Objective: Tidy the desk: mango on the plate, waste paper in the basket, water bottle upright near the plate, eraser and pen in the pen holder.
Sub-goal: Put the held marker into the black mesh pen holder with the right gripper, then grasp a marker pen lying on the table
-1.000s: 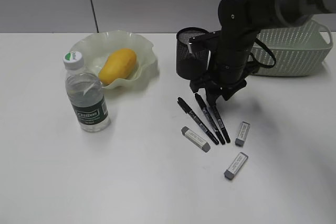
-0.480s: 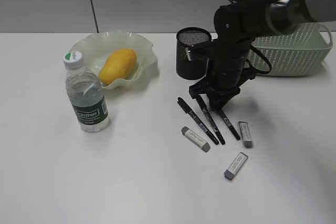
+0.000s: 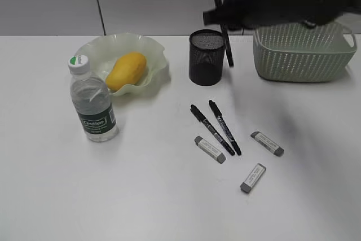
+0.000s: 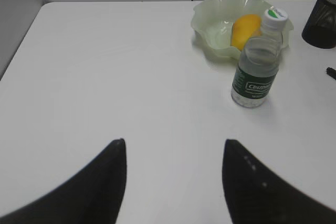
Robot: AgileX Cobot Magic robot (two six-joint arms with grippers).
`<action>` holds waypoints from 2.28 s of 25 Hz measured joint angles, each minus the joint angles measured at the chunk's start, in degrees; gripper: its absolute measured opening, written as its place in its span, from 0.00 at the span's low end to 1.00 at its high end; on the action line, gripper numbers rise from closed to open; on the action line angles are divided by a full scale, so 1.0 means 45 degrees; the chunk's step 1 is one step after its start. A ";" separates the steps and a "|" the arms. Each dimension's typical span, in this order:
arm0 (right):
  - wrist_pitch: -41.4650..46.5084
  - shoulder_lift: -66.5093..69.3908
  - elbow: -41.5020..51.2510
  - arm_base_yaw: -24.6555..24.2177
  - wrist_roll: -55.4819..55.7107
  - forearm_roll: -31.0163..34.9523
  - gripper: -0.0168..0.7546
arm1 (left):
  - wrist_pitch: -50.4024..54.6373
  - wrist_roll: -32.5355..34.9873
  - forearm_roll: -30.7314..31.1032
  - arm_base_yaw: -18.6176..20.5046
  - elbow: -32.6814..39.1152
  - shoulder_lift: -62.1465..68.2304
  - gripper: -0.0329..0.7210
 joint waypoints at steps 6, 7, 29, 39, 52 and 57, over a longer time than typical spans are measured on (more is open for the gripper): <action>-0.8422 0.1723 0.0302 -0.0523 -0.1127 0.0399 0.16 | 0.0000 0.0000 0.0000 0.0000 0.0000 0.0000 0.62; -0.8686 0.2301 0.0032 -0.0523 -0.1218 0.0479 0.16 | 0.0000 0.0000 0.0000 0.0000 0.0000 0.0000 0.62; 0.3518 -0.0964 -0.0903 -0.0518 -0.1243 0.0641 0.72 | 0.0000 0.0000 0.0000 0.0000 0.0000 0.0000 0.62; 1.4291 -1.0143 0.4583 -0.0479 -0.0014 -0.0149 0.52 | 0.0000 0.0000 -0.0013 0.0000 0.0000 0.0000 0.55; 1.5265 -2.1869 0.8092 -0.0479 -0.0060 -0.0126 0.51 | -0.1254 0.5185 -0.4613 0.0350 -0.1119 0.3685 0.40; 1.4212 -2.2823 0.8517 -0.0479 -0.0143 -0.0122 0.51 | -0.2689 0.6890 -0.7586 0.0349 -0.2429 0.7038 0.35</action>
